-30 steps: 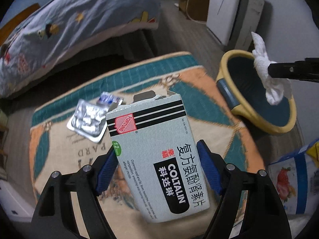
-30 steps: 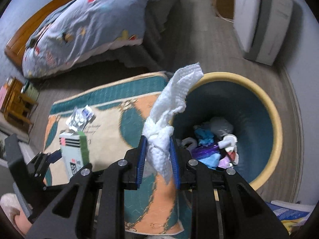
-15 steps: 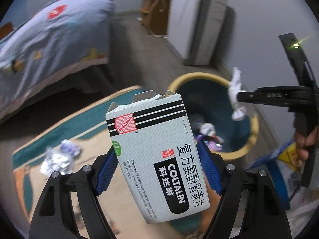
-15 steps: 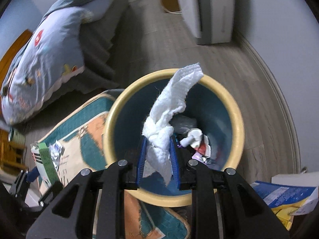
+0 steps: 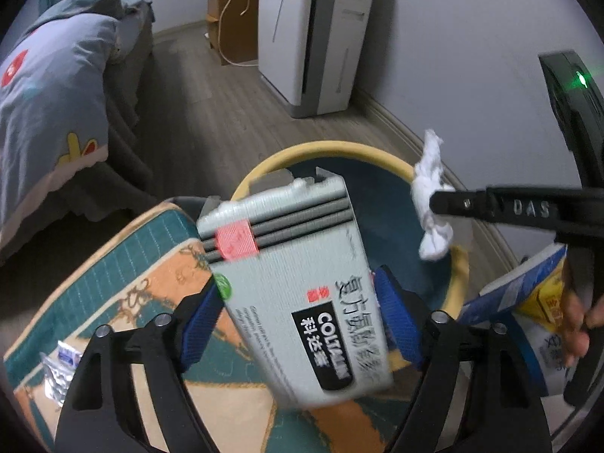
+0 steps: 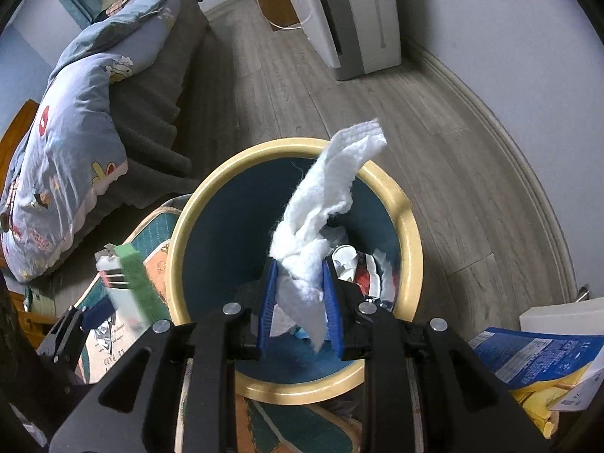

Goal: Collect trash
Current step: 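Drop the COLTALIN box into the wastebasket with the left gripper while the right drops the tissue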

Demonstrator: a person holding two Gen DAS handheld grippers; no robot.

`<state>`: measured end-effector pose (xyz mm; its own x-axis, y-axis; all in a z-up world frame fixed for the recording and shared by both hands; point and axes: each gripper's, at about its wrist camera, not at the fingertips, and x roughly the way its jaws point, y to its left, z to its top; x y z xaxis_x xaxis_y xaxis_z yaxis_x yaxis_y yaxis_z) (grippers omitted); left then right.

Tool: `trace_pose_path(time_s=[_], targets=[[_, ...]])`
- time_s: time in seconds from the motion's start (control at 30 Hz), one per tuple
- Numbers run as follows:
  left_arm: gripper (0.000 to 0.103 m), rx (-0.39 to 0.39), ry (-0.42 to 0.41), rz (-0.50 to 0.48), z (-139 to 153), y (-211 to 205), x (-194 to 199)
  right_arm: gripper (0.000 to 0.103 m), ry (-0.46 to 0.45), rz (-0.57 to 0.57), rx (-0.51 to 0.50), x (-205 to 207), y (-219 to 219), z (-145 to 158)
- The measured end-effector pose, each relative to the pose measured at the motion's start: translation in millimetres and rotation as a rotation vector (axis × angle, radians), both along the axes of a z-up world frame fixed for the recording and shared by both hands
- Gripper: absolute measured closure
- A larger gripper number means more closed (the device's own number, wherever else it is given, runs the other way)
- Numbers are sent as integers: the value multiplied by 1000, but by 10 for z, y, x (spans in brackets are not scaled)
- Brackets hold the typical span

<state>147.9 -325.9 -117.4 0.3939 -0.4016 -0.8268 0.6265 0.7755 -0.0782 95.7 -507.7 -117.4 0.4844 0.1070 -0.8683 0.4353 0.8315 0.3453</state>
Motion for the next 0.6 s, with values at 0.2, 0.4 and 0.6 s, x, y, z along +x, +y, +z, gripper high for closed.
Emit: trace_pose_path(time_s=[0.2,0.4,0.6], targets=[[10,-1,-8,29,59,107,20,72,5,34,-1,40,66,-17],[9,17,-17,48,232,432,-106,39,9,49,3,76,189,1],[8,50,-65,105,550,996,-204,14,1,78,-8,160,431,110]])
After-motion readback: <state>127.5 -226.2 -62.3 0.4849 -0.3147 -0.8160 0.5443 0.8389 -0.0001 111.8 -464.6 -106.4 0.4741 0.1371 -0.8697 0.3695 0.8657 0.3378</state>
